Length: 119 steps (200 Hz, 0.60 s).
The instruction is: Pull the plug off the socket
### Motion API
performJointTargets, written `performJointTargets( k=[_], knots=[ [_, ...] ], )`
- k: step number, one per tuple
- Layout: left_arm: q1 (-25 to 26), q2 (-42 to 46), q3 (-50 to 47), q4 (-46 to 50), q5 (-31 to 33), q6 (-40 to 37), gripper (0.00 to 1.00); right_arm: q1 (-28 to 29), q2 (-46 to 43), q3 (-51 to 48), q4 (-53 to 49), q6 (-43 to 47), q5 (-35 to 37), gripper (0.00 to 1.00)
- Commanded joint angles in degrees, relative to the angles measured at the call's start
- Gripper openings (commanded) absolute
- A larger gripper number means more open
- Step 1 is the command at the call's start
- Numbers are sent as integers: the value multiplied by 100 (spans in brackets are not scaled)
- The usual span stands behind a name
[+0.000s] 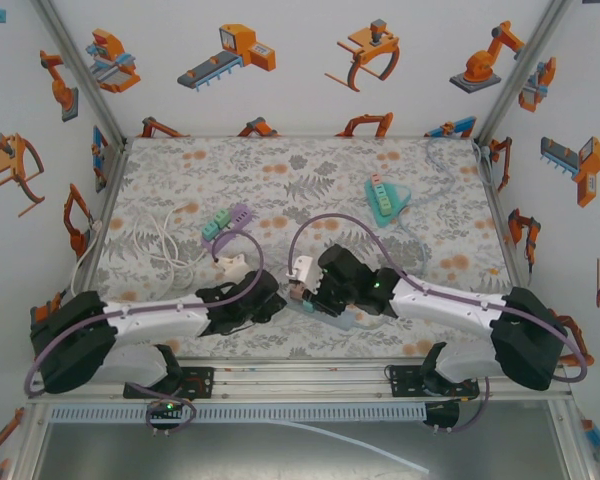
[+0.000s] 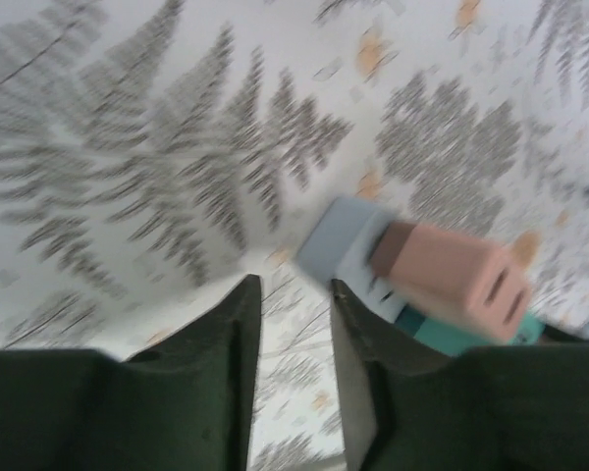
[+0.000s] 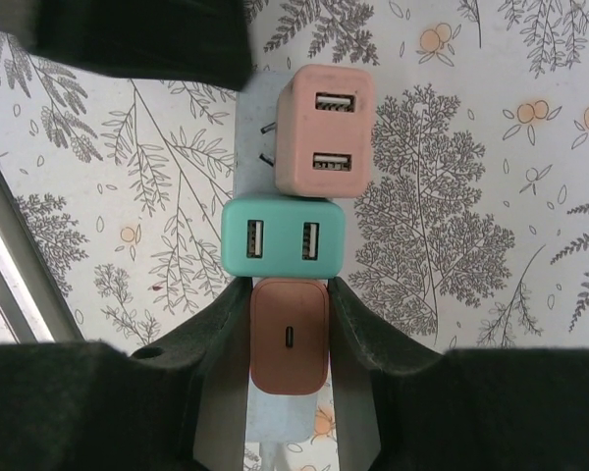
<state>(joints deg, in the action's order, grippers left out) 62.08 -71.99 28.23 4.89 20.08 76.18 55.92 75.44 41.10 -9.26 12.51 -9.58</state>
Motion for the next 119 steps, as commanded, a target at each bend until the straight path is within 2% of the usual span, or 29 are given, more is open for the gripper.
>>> performJointTargets(
  k=[1, 23, 40, 61, 83, 119],
  knots=[
    [57, 566, -406, 2323, 16, -550, 44, 94, 447, 75, 1306, 85, -990, 0],
    [58, 1705, -591, 2317, 129, -716, 49, 94, 715, 253, 1271, 228, -849, 0],
    [23, 2452, -971, 1530, -93, -1026, 59, 93, 853, 378, 1296, 256, -957, 0],
    [0, 2938, -1116, 1057, -46, -1297, 61, 94, 953, 399, 1477, 188, -1094, 0],
    [-74, 2936, -934, 1054, 347, -1456, 64, 103, 1016, 373, 1615, 50, -1125, 0],
    [-302, 2148, -589, 808, 412, -1364, 65, 105, 1052, 346, 1745, -97, -1150, 0]
  ],
)
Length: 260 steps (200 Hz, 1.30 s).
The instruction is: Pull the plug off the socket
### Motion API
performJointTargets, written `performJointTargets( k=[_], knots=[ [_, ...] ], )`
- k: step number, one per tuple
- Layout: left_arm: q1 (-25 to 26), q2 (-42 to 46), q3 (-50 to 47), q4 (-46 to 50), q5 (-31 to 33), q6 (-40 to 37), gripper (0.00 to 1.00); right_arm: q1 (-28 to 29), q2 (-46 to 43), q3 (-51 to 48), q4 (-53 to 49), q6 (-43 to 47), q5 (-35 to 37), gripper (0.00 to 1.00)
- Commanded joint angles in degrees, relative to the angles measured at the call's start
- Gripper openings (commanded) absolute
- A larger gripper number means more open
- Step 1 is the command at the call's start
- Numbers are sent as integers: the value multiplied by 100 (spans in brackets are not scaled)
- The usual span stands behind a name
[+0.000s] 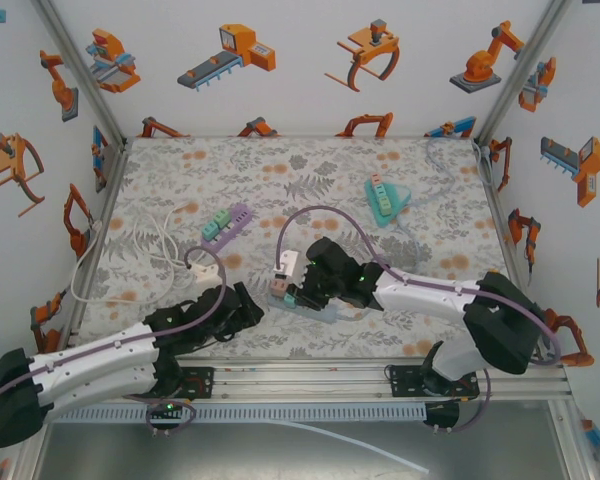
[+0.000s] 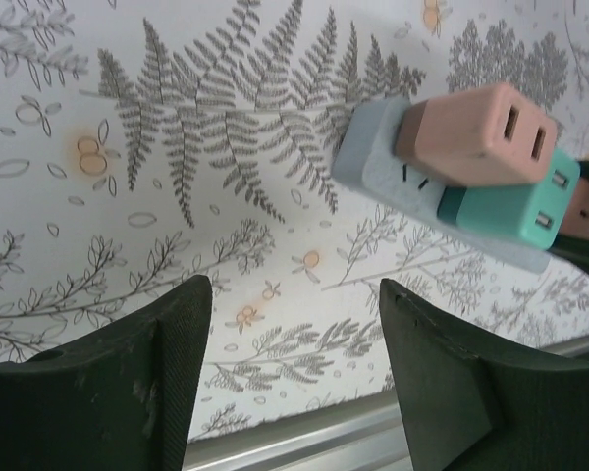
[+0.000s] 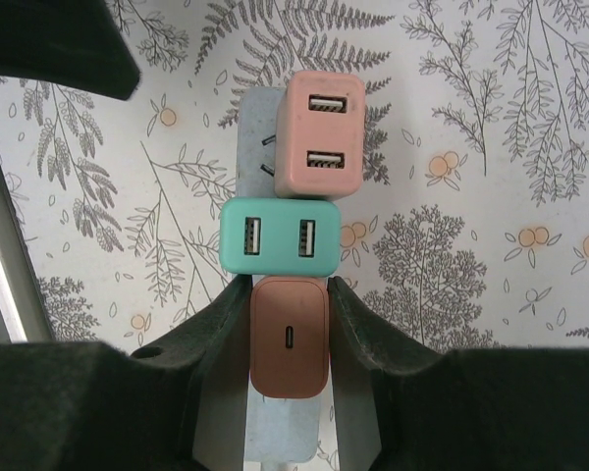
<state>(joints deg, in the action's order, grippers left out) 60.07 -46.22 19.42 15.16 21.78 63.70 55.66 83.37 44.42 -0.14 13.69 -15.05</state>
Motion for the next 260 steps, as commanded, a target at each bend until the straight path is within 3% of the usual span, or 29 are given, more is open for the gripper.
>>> performJointTargets(
  k=[1, 37, 78, 96, 109, 120, 160, 201, 211, 238, 260],
  knots=[
    [-101, -457, 300, -230, 244, -110, 65, 130, 258, 18, 833, -212, -604, 0],
    [-289, -1113, 347, -1054, -62, 11, 66, 151, 282, 22, 881, -295, -682, 0],
    [-323, -1500, 360, -1319, 14, 575, 66, 177, 371, 75, 900, -394, -675, 0],
    [-321, -1648, 420, -1071, 42, 799, 66, 198, 414, 89, 911, -403, -704, 0],
    [-322, -1758, 479, -763, 124, 960, 56, 204, 443, 110, 911, -433, -711, 0],
    [-321, -1787, 457, -636, 177, 1087, 53, 215, 455, 140, 899, -459, -701, 0],
    [-330, -2214, 736, 28, 177, 1253, 53, 392, 525, 365, 588, -259, -703, 1],
    [-338, -2479, 678, -323, -147, 1272, 51, 509, 622, 541, 501, -288, -448, 0],
    [-333, -2488, 669, -203, -148, 1304, 48, 508, 648, 585, 389, -277, -357, 8],
    [-355, -2529, 695, 225, -78, 1337, 44, 515, 745, 965, -766, 74, 0, 58],
    [-356, -2535, 708, 223, -77, 1329, 44, 510, 685, 994, -1137, 291, 221, 59]
  ],
)
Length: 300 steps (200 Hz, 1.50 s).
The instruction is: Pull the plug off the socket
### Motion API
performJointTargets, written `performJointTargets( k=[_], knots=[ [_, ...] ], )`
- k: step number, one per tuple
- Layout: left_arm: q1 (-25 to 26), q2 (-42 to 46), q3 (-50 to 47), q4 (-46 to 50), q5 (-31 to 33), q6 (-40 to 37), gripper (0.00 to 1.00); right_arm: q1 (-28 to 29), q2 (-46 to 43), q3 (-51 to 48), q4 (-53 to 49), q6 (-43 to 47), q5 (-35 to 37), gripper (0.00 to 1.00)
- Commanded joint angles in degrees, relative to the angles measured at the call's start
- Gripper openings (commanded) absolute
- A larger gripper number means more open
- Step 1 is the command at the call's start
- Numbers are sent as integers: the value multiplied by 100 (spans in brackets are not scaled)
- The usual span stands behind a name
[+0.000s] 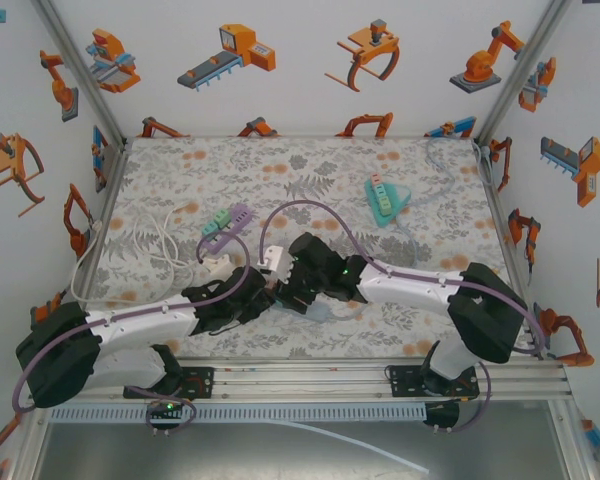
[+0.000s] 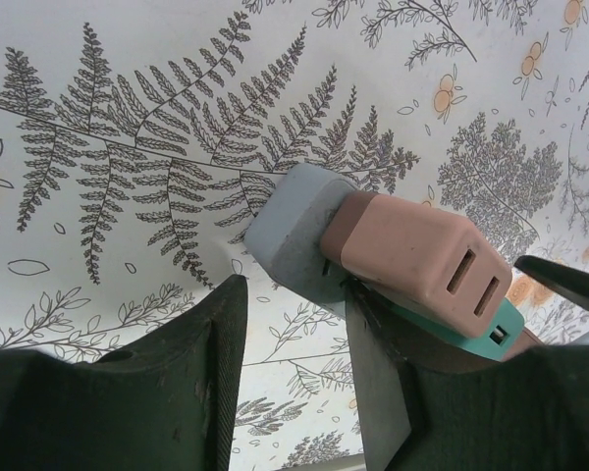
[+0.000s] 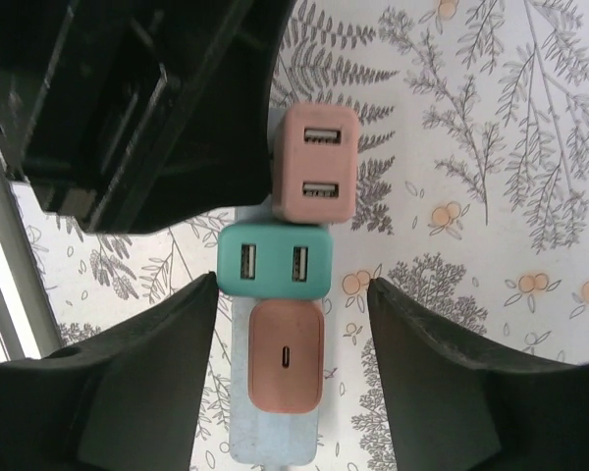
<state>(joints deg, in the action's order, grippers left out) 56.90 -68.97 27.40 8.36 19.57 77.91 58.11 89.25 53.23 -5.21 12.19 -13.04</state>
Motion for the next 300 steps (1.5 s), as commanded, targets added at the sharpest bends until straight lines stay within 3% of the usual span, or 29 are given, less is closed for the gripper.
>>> performJointTargets(
  k=[1, 32, 78, 109, 140, 166, 196, 224, 249, 300],
  knots=[
    [-39, -258, -88, 903, 143, -92, 44, 264, 95, 111, -630, 442, 29, 59],
    [-48, -334, -35, 888, 161, -109, 43, 263, 317, 228, -850, 532, 381, 52],
    [-48, -411, -4, 919, 152, -109, 43, 265, 593, 333, -1029, 504, 280, 52],
    [-57, -389, -24, 871, 159, -108, 42, 263, 236, 112, -1060, 618, -430, 68],
    [-65, -409, 28, 887, 152, -161, 42, 263, 85, -39, -981, 609, -20, 69],
    [-65, -442, 55, 876, 126, -172, 41, 263, 294, -24, -802, 613, 475, 62],
    [-65, -409, 46, 901, 142, -159, 41, 264, 379, -71, -837, 697, 567, 59],
    [-70, -360, 64, 931, 204, -171, 40, 268, -8, -263, -1082, 720, 45, 69],
    [-70, -363, 64, 905, 200, -185, 40, 263, -670, -779, -489, 438, 21, 71],
    [-67, -420, 39, 859, 117, -177, 38, 266, -171, -653, 101, 235, 461, 61]
  ],
)
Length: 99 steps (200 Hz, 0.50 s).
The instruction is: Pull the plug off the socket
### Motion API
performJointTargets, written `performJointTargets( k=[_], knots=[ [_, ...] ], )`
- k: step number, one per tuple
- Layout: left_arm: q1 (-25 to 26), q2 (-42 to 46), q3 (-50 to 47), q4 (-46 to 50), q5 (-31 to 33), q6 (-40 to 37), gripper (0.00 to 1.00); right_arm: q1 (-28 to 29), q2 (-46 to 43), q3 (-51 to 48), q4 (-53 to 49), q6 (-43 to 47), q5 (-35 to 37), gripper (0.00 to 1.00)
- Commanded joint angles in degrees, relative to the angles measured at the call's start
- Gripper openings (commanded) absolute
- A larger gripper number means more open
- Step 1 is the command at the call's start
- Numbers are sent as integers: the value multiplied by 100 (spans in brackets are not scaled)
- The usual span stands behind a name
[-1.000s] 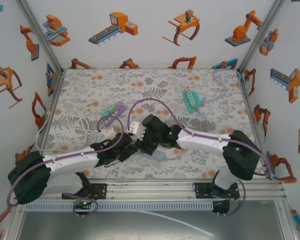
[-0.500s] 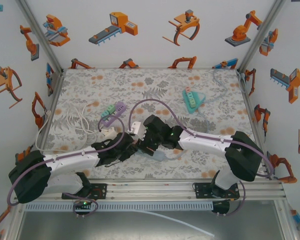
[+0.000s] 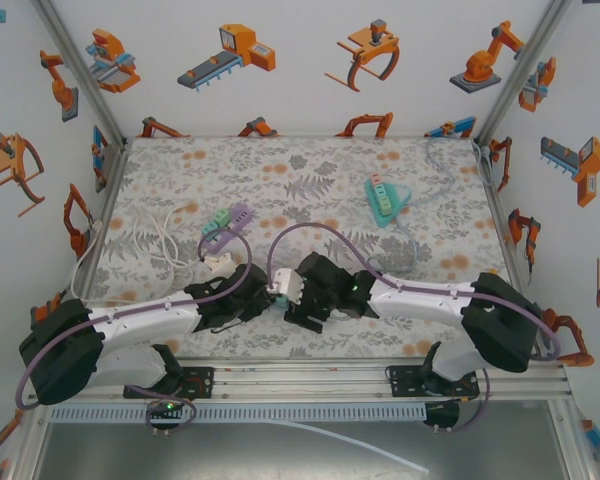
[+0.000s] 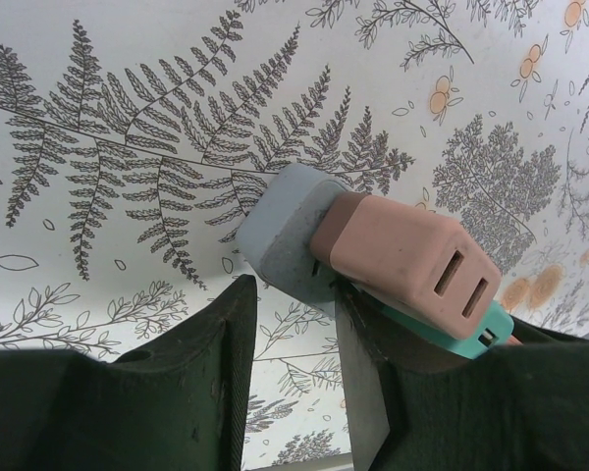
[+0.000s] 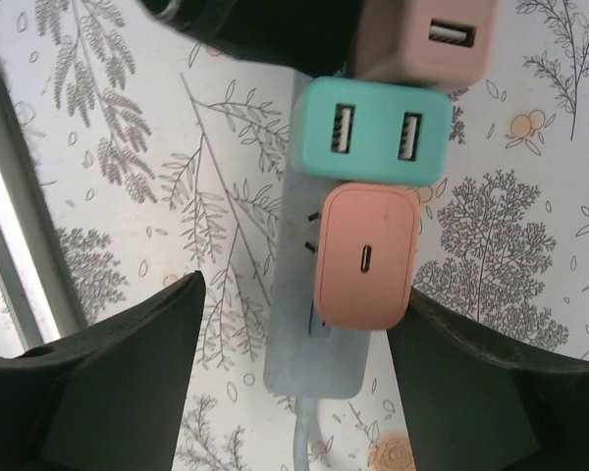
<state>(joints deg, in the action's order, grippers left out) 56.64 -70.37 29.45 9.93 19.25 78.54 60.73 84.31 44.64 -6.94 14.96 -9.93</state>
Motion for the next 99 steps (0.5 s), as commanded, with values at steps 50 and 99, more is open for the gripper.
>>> performJointTargets(
  k=[50, 99],
  knots=[
    [-48, -285, -212, 712, 168, -226, 38, -15, 511, 367, 518, -127, 127, 53],
    [-48, -347, -212, 683, 127, -259, 37, -157, 551, 479, 545, -367, 182, 31]
  ],
)
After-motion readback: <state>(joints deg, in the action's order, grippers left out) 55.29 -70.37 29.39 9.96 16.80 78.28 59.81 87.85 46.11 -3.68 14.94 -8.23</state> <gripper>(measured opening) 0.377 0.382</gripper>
